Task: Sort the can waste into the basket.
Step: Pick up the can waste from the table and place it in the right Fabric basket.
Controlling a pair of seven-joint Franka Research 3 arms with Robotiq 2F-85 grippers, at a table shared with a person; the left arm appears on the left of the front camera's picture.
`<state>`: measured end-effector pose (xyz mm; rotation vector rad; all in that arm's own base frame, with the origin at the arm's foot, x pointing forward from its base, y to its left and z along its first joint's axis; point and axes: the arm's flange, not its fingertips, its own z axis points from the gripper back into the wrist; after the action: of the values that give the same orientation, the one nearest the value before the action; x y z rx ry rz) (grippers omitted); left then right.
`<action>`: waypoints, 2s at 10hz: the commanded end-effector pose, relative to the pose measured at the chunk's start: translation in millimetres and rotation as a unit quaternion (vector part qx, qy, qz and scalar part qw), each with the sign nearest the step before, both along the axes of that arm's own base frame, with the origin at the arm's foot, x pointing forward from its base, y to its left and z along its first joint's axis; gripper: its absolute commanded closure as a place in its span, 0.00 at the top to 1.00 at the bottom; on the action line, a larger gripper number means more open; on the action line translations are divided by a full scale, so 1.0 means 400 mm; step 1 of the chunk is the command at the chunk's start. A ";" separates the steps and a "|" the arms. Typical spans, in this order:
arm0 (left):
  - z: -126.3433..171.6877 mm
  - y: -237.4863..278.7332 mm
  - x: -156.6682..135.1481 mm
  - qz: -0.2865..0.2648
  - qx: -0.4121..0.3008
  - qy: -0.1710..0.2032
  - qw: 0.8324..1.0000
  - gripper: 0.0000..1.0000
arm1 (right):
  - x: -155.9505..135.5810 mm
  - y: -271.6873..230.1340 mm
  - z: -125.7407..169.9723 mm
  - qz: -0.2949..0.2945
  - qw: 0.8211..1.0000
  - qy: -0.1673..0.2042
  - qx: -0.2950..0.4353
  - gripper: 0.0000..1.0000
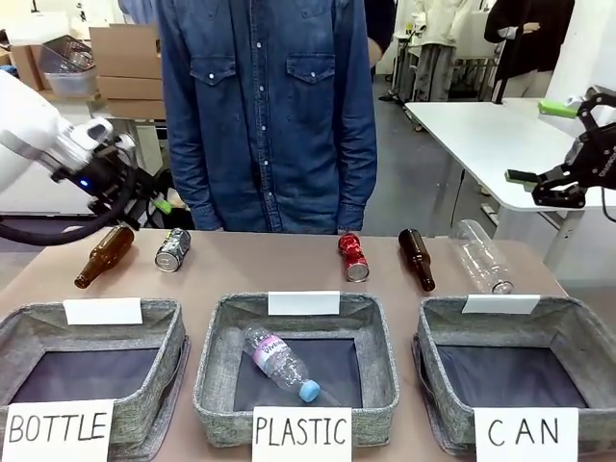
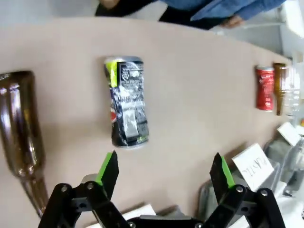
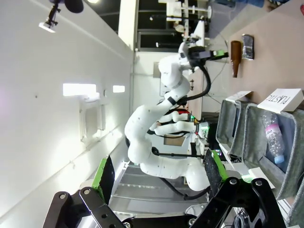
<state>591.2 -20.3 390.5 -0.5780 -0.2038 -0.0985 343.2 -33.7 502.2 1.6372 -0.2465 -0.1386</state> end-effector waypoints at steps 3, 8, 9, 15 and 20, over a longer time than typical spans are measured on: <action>-0.116 -0.101 0.118 -0.014 0.093 0.026 0.995 1.00 | 0.000 0.001 0.012 0.003 1.000 0.007 0.002 1.00; -0.178 -0.119 0.130 -0.013 0.147 0.060 0.987 1.00 | 0.000 0.001 0.012 0.003 1.000 0.007 0.002 1.00; -0.183 -0.129 0.132 -0.020 0.142 0.061 0.988 1.00 | 0.000 0.001 0.012 0.003 1.000 0.007 0.002 1.00; -0.185 -0.143 0.134 -0.018 0.158 0.056 0.986 0.40 | 0.000 0.001 0.012 0.003 1.000 0.007 0.002 1.00; -0.180 -0.143 0.141 -0.016 0.167 0.052 0.984 0.04 | 0.000 0.001 0.012 0.003 1.000 0.007 0.002 1.00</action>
<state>641.6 -76.4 316.8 -0.2798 -0.0760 -0.1515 343.2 -33.6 502.2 1.6371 -0.2465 -0.1384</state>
